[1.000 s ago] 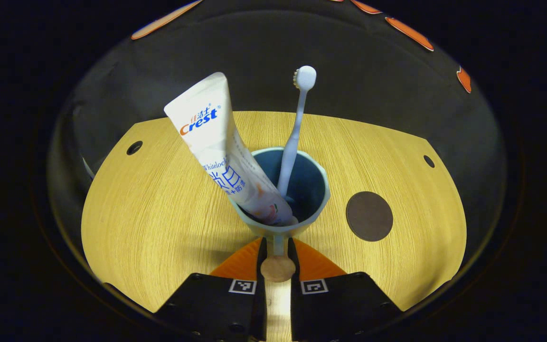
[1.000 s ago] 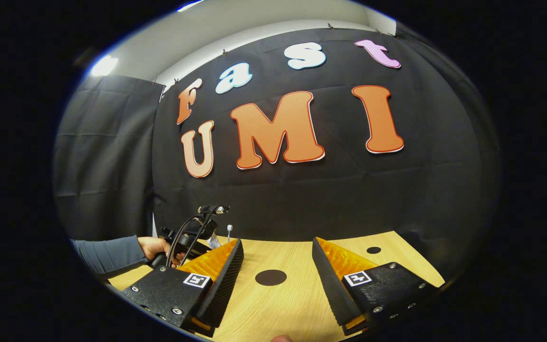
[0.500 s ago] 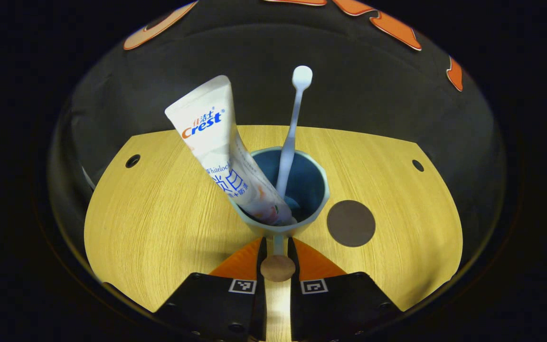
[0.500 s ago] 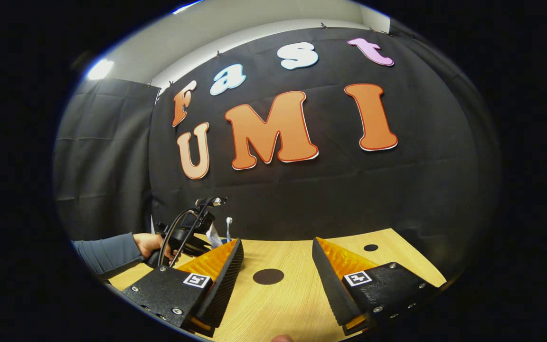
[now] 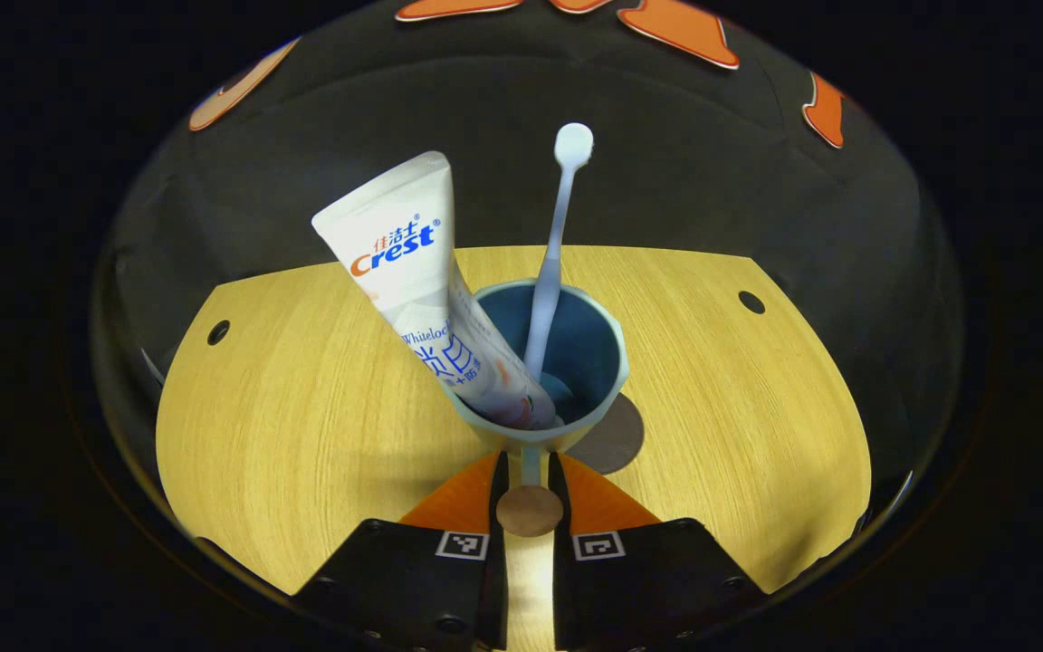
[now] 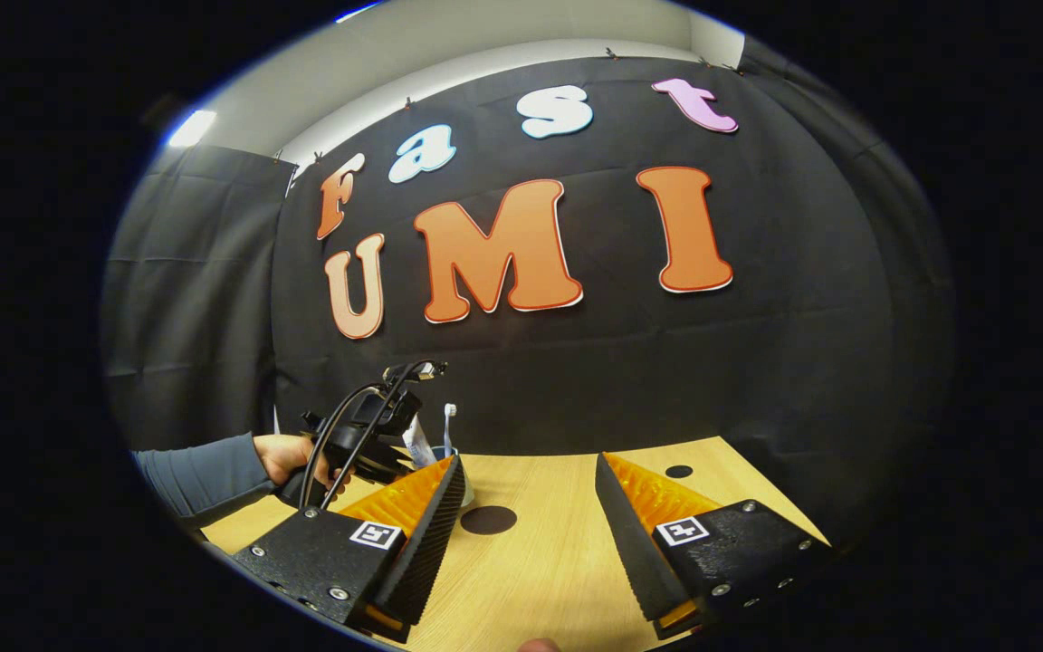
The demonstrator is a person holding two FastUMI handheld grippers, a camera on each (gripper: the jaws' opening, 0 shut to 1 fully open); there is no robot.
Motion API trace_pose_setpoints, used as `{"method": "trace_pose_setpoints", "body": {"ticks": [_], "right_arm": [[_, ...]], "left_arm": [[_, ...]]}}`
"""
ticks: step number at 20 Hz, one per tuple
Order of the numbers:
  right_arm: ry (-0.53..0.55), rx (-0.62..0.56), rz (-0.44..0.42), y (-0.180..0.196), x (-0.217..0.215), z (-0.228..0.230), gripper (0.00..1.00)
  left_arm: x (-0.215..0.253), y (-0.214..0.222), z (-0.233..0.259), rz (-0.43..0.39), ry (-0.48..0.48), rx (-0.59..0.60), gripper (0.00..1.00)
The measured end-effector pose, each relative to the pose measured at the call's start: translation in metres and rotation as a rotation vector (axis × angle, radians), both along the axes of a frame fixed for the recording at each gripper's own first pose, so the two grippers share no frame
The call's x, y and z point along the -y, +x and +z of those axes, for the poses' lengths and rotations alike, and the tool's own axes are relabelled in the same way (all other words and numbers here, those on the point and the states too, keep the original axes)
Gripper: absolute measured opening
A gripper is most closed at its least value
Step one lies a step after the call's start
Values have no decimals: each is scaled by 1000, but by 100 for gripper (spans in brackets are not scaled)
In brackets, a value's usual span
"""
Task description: Put the toothbrush and toothpaste on the desktop into the cup, then pick up the cup and place it on the coaster on the desktop.
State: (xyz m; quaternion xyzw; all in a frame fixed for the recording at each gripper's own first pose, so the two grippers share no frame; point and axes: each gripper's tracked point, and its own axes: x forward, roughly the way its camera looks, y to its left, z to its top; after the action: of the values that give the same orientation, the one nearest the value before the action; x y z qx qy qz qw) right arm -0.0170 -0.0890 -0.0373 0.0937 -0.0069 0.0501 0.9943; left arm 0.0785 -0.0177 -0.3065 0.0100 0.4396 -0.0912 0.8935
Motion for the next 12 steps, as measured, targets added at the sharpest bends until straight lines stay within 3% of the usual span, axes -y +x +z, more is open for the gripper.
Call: {"method": "trace_pose_setpoints", "body": {"ticks": [12], "right_arm": [[-1, -26, -44, -16, 27, -11, 87]], "left_arm": [[-1, -5, -9, -48, 43, -50, 19]]}}
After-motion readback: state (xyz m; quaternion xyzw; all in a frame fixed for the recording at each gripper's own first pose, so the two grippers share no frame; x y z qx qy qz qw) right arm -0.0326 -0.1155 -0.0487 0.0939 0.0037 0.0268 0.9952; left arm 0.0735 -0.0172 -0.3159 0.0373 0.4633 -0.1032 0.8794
